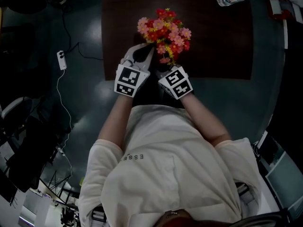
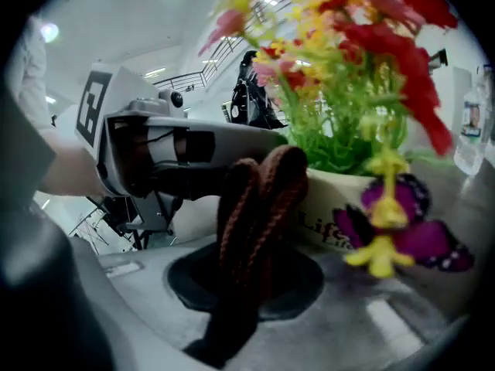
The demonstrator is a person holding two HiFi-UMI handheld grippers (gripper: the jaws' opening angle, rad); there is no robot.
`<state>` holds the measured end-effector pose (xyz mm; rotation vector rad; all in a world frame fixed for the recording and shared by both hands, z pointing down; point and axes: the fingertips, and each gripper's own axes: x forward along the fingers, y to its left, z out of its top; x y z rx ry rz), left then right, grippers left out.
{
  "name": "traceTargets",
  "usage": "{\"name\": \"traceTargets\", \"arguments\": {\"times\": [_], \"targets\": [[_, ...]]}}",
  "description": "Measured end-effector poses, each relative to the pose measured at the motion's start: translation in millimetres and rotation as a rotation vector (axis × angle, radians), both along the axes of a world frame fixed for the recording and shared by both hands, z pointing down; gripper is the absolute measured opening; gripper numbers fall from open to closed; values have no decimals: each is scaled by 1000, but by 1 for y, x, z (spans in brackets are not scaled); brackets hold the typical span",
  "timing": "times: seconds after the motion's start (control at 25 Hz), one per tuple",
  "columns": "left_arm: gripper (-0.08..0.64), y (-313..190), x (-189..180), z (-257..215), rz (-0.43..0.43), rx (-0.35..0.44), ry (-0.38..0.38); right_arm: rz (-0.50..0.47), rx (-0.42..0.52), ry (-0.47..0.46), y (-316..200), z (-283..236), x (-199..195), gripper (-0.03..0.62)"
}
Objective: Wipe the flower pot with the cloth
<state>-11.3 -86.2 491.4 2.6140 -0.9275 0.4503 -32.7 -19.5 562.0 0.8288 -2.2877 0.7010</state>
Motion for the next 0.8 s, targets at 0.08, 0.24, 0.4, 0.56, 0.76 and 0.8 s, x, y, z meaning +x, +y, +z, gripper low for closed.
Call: {"name": "traceTargets", "arguments": {"times": [0.08,0.24,0.4,0.56,0.76,0.8], "targets": [[12,0,0,0,-8,-10,-1,29,-24,-13,-2,-1,13,48],[12,-1,1,1,-26,-11,-9,94,-37,4,-9,2,52,48],[14,-1,0,2,-40,-3,-45,134,-47,23,-17,4,84,48],[14,-1,0,2,-73,-8,-61,157,-48,26,-24,4,111,48],[14,-2,0,3,-93,-23,-64,210,-54,53,-33,6,148,48],[15,-2,-1,3,-99,-30,-64,230,-58,68,-35,6,156,48]]}}
